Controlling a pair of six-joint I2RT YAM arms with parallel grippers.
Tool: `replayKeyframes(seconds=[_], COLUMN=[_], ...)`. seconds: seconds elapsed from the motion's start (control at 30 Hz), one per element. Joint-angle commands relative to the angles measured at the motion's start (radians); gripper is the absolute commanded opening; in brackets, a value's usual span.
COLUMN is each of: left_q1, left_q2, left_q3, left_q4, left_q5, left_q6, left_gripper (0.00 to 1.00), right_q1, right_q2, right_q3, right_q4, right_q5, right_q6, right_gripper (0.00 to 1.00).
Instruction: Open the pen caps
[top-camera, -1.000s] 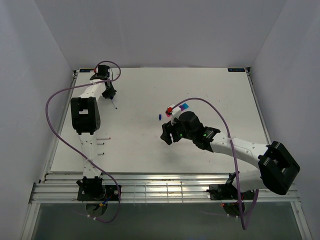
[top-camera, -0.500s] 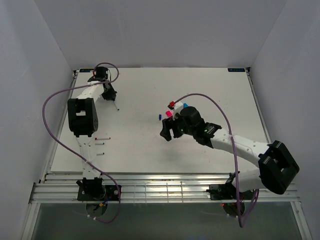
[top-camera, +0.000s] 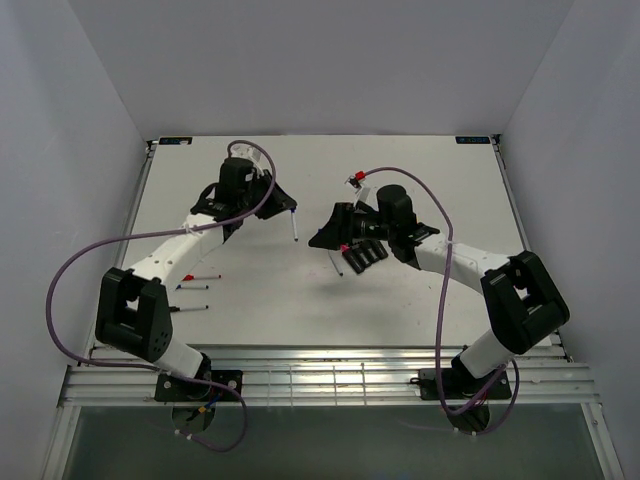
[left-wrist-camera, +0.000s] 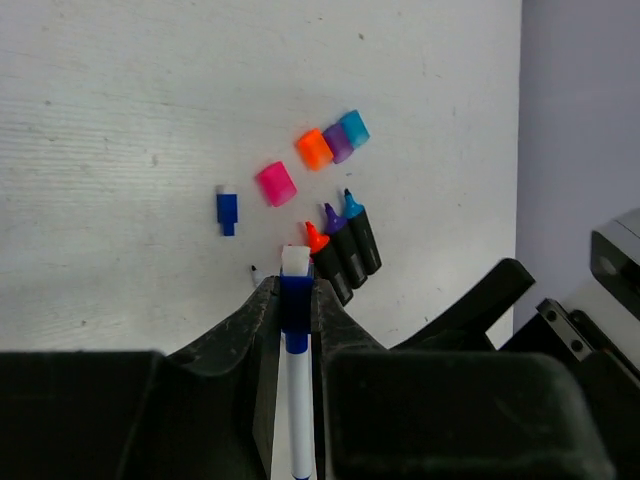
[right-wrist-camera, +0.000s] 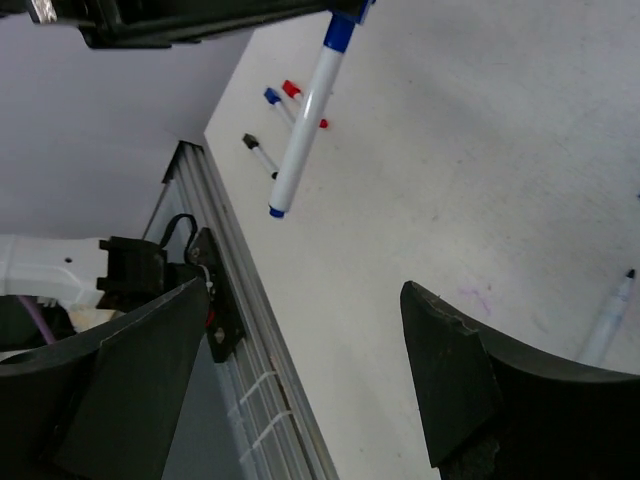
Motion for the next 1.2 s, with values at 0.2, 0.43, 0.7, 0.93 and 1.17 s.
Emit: replayKeyframes(seconds=[0.2, 0.43, 0.7, 0.93, 1.17], left_q1=[-0.105, -0.142, -0.191, -0.221, -0.227], left_q2=[-0.189, -0.209, -0.195, -0.090, 0.010], left_q3=[-0.169, -0.192, -0.178, -0.028, 0.113], left_q4=[0.173, 0.171, 0.144, -0.074, -0.236], left_q5=[-0.008, -0.020, -0.079, -0.169, -0.260], left_q6=[-0.099, -0.133, -0.165, -0.143, -0.064], left_gripper=[0.00, 0.00, 0.00, 0.00, 0.00], right_q1=[0.005, 0.008, 0.014, 0.029, 0.298], right_q2=[0.045, 0.098, 0.154, 0.149, 0.143], right_q3=[-0.054, -0.054, -0.028, 0.046, 0.329], right_q4=[0.368, 0.442, 0.441, 0.101, -0.590], right_q5=[-0.113, -0.133, -0.144, 0.010, 1.208], right_q6=[0.241, 0.296, 0.304, 0.089, -0.406], right_gripper=[0.82, 0.76, 0.59, 0.08, 0.08])
